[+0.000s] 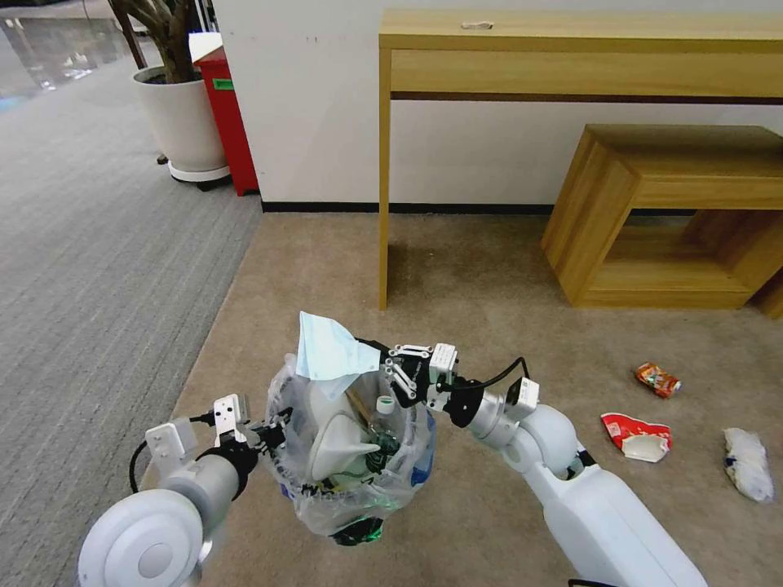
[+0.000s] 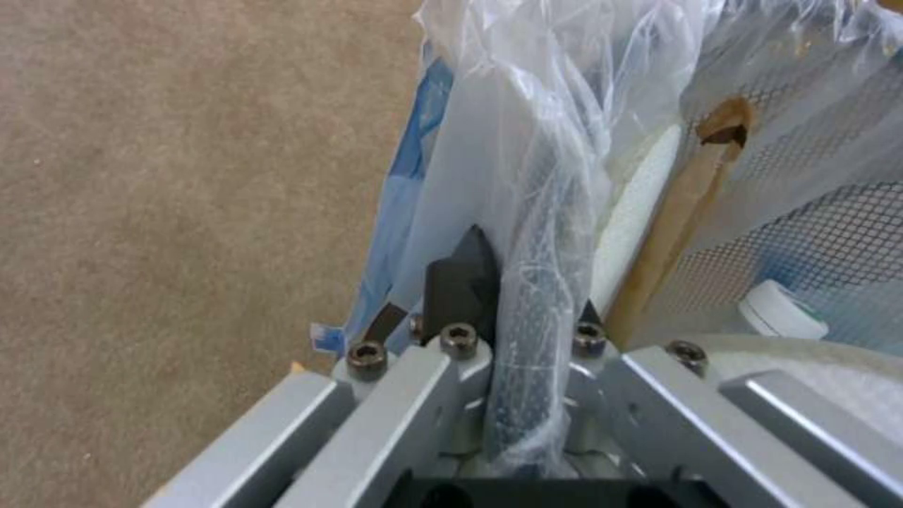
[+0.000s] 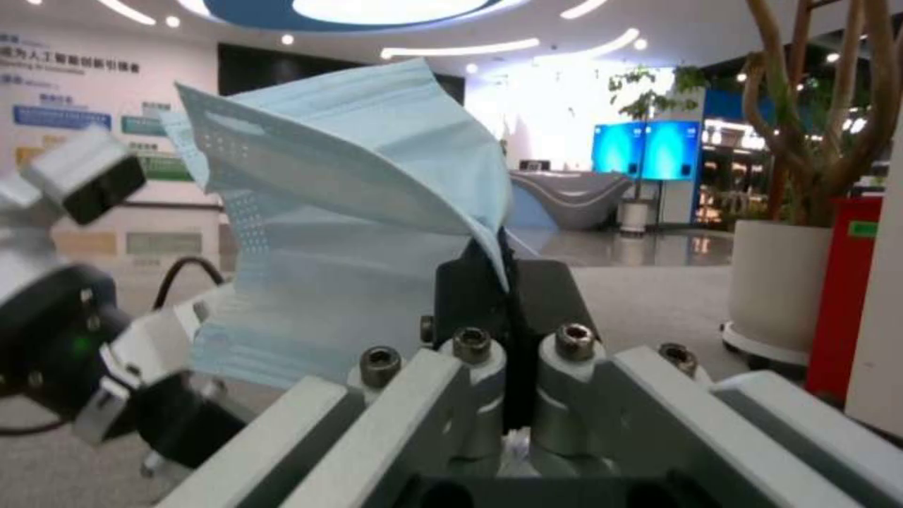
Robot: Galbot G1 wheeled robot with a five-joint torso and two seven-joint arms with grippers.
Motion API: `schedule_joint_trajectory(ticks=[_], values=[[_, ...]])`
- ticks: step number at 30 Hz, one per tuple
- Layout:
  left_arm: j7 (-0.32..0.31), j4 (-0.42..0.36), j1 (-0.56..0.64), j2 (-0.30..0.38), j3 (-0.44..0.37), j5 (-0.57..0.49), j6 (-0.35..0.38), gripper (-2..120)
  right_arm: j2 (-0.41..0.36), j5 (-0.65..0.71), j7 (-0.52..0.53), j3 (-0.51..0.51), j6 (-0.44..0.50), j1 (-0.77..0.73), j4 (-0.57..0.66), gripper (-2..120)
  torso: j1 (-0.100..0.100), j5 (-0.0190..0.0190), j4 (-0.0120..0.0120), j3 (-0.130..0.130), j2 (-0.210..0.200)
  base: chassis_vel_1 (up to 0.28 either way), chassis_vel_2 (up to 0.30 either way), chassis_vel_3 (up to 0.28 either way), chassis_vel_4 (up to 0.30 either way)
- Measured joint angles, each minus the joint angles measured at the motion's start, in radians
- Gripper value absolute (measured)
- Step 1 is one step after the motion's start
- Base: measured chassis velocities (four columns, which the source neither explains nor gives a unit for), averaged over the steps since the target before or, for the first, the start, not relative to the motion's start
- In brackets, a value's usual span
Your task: Pick up the trash bin and place the garbage on the floor into it.
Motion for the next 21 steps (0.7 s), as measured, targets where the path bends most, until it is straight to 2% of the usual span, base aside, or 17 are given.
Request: schedule_joint_trajectory(ticks=[4, 7, 10, 11, 14, 15, 18, 19, 21], values=[[0.004, -0.01, 0.004, 0.004, 0.007, -0.003, 0.0, 1, 0.002, -0.021, -0.003, 0.0, -0.002, -0.003, -0.01, 0, 0.0, 0.0, 0.0, 0.0, 0.0, 0.0, 0.0, 0.0, 0.0], [0.005, -0.015, 0.007, 0.005, 0.008, -0.004, 0.0, 1, 0.005, -0.032, -0.006, 0.002, -0.003, -0.006, -0.014, 6, 0.0, 0.0, 0.0, 0.0, 0.0, 0.0, 0.0, 0.0, 0.0], [0.007, -0.024, 0.011, 0.011, 0.001, -0.009, 0.0, 1, 0.009, -0.045, -0.013, 0.003, -0.006, -0.008, -0.02, 21, 0.0, 0.0, 0.0, 0.0, 0.0, 0.0, 0.0, 0.0, 0.0], [0.007, -0.024, 0.011, 0.011, 0.001, -0.009, 0.0, 1, 0.009, -0.045, -0.013, 0.003, -0.006, -0.008, -0.02, 21, 0.0, 0.0, 0.0, 0.0, 0.0, 0.0, 0.0, 0.0, 0.0], [0.007, -0.037, 0.016, 0.02, -0.02, -0.021, 0.0, 1, 0.005, -0.054, -0.021, 0.007, -0.007, -0.009, -0.025, 36, 0.0, 0.0, 0.0, 0.0, 0.0, 0.0, 0.0, 0.0, 0.0], [0.007, -0.037, 0.016, 0.02, -0.02, -0.021, 0.0, 1, 0.005, -0.054, -0.021, 0.007, -0.007, -0.009, -0.025, 36, 0.0, 0.0, 0.0, 0.0, 0.0, 0.0, 0.0, 0.0, 0.0], [0.007, -0.048, 0.019, 0.025, -0.038, -0.032, 0.0, 1, -0.002, -0.058, -0.021, 0.012, -0.007, -0.011, -0.027, 49, 0.0, 0.0, 0.0, 0.0, 0.0, 0.0, 0.0, 0.0, 0.0], [0.007, -0.048, 0.019, 0.025, -0.038, -0.032, 0.0, 1, -0.002, -0.058, -0.021, 0.012, -0.007, -0.011, -0.027, 49, 0.0, 0.0, 0.0, 0.0, 0.0, 0.0, 0.0, 0.0, 0.0], [0.007, -0.055, 0.022, 0.025, -0.046, -0.035, 0.0, 1, -0.01, -0.058, -0.021, 0.015, -0.006, -0.013, -0.026, 59, 0.0, 0.0, 0.0, 0.0, 0.0, 0.0, 0.0, 0.0, 0.0]])
